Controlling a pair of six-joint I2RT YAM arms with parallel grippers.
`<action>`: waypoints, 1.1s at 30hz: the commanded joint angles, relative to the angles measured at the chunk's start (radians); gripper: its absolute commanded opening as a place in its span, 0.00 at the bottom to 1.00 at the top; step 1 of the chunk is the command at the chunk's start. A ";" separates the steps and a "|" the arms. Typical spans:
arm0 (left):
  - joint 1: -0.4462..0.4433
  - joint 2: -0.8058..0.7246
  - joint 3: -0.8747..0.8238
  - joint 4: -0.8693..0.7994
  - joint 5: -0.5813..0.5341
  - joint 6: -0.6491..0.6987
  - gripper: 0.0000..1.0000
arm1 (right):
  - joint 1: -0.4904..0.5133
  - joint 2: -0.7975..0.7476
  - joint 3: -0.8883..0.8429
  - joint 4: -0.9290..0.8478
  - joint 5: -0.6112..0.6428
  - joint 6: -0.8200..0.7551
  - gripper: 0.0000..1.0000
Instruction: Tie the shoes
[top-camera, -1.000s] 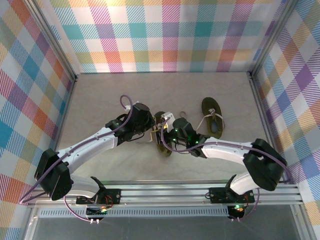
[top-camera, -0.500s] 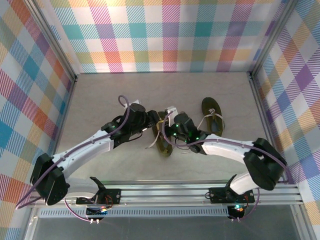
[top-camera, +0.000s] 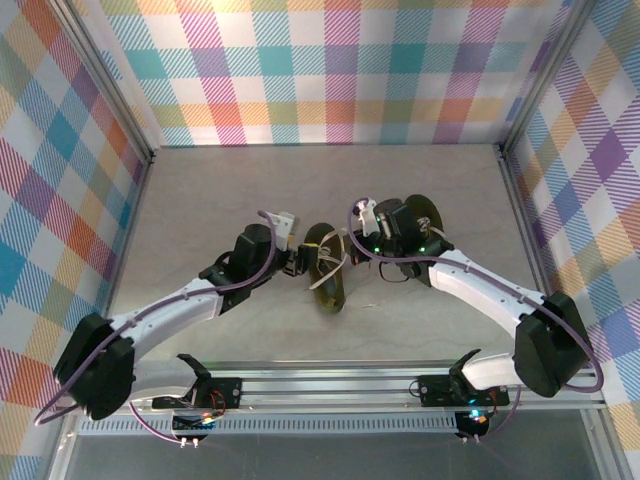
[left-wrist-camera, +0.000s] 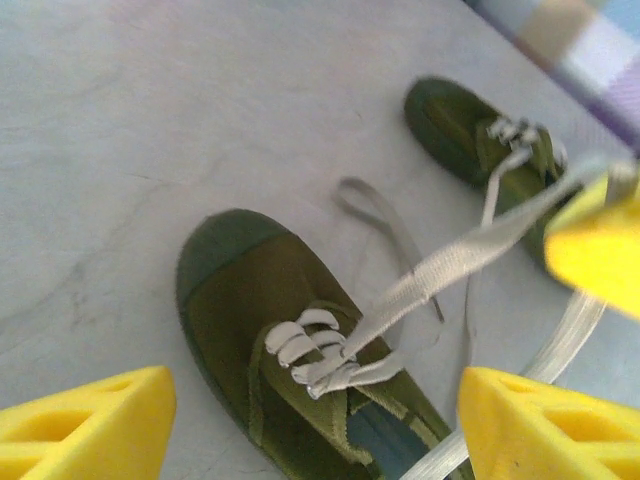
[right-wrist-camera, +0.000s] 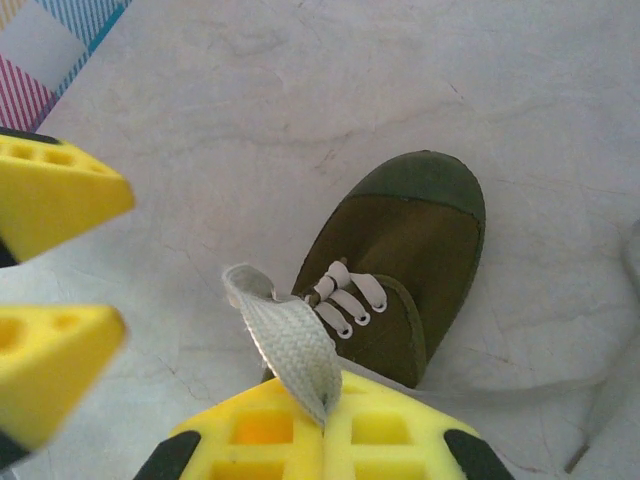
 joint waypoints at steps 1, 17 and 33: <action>0.020 0.061 0.020 0.115 0.136 0.177 0.72 | -0.012 0.022 0.058 -0.088 -0.074 -0.063 0.00; 0.042 0.313 0.187 0.146 0.152 0.157 0.50 | -0.020 0.009 0.094 -0.140 -0.120 -0.053 0.00; 0.058 0.253 0.092 0.204 0.142 0.049 0.00 | -0.016 0.284 0.245 -0.591 0.445 0.057 0.13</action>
